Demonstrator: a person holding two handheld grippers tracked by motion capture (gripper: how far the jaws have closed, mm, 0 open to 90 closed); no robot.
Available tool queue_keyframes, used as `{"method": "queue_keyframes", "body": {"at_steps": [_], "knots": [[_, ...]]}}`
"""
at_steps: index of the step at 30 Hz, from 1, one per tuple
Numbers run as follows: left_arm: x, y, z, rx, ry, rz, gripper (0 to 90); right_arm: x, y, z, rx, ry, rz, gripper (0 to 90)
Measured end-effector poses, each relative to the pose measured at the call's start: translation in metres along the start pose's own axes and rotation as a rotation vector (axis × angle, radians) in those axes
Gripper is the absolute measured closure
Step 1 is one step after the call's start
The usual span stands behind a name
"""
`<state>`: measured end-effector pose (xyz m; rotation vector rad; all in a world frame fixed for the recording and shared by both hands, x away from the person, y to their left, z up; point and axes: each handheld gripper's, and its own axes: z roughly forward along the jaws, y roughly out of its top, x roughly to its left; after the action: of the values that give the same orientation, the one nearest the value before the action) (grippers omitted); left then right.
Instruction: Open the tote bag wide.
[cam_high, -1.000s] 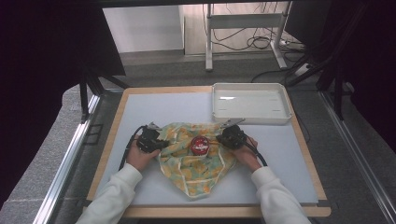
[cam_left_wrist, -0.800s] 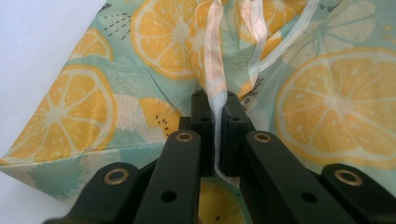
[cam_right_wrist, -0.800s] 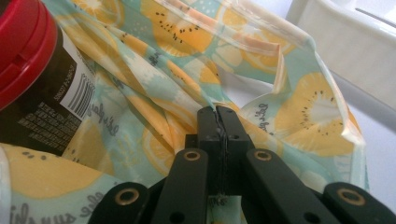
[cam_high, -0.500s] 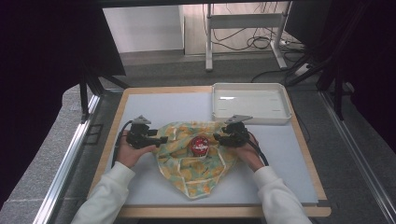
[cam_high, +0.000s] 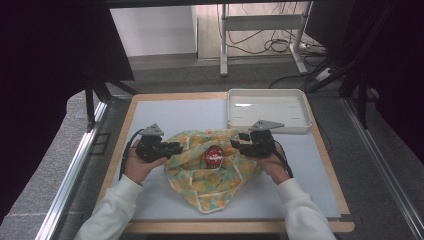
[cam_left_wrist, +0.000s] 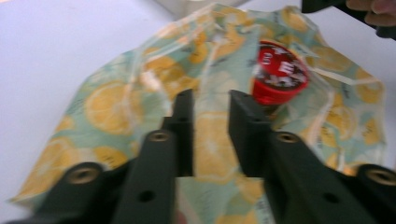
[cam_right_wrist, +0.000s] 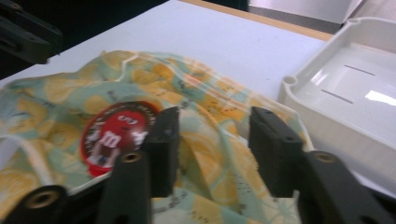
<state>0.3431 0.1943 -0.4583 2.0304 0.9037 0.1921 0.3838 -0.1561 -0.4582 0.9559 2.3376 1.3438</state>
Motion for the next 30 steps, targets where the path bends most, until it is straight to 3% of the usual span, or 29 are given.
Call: {"method": "queue_keyframes", "body": {"at_steps": [5,9,12,16,23,30], "knots": [[-0.013,0.004,0.002,0.012,-0.057,0.033,90.0,0.010,0.001,-0.003,0.039,0.033,-0.029,81.4],[-0.023,0.007,0.005,0.030,-0.091,0.064,90.0,0.013,0.000,-0.002,0.063,0.049,-0.033,88.5],[-0.031,0.009,0.010,0.048,-0.110,0.087,90.0,0.015,-0.002,0.004,0.095,0.062,-0.037,88.8],[-0.037,0.012,0.024,0.085,-0.093,0.117,90.0,0.018,-0.005,0.010,0.127,0.066,-0.043,88.9],[-0.031,0.016,0.048,0.127,-0.091,0.090,90.0,0.022,-0.013,0.022,0.189,0.073,-0.043,88.9],[-0.026,0.016,0.051,0.146,-0.070,0.087,90.0,0.022,-0.017,0.025,0.213,0.075,-0.040,88.9]]}}
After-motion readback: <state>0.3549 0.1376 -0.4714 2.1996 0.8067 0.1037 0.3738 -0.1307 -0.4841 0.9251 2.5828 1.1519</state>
